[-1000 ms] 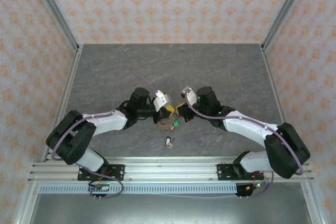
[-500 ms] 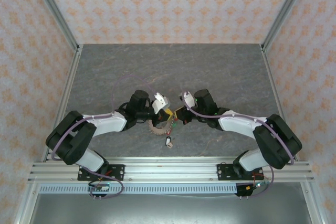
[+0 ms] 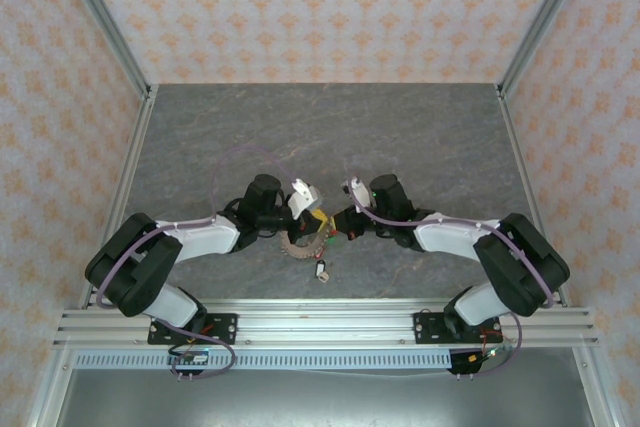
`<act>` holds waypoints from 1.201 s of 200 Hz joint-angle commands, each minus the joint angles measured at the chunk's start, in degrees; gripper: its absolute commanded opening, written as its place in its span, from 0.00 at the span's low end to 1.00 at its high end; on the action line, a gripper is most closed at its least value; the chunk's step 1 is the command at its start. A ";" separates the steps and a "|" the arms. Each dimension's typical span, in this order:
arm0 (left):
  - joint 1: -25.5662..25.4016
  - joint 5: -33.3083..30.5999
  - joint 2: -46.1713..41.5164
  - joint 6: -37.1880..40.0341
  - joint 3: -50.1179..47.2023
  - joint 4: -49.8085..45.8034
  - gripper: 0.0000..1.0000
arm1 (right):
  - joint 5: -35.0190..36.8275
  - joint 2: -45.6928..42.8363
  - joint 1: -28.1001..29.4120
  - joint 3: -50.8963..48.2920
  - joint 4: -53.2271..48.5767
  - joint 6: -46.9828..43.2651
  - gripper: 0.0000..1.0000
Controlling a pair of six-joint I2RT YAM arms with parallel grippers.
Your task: Put the keys on the keyring
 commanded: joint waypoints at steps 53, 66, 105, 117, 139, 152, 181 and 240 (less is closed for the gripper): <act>-1.66 -0.87 3.95 -8.84 -1.61 20.92 0.00 | -3.21 2.62 4.48 3.28 1.97 0.70 0.00; -1.98 -1.74 3.13 -6.03 -1.36 16.20 0.00 | 3.97 -0.36 4.30 2.17 -3.66 -1.40 0.01; -3.90 -4.27 0.89 7.48 2.22 -9.72 0.00 | 18.18 -12.67 -0.10 -3.67 -7.52 -0.73 0.25; -3.90 -4.07 0.72 7.82 1.50 -10.34 0.00 | 18.56 -14.41 -1.41 -2.99 -10.18 -1.83 0.30; -3.90 -3.00 0.52 7.19 1.45 -12.00 0.15 | 16.48 -12.73 -2.56 1.06 -15.20 -3.23 0.36; -3.89 -3.54 -0.06 5.15 0.38 -9.50 0.23 | 13.12 -9.75 -2.83 3.70 -16.90 -3.62 0.38; -3.90 -8.94 -3.14 -0.63 -0.91 -8.32 0.32 | 6.05 -1.23 -2.84 9.68 -19.47 -2.98 0.41; -3.75 -29.46 -18.46 -29.73 -6.87 -18.25 0.42 | -1.98 11.80 -2.80 20.63 -30.63 -3.24 0.42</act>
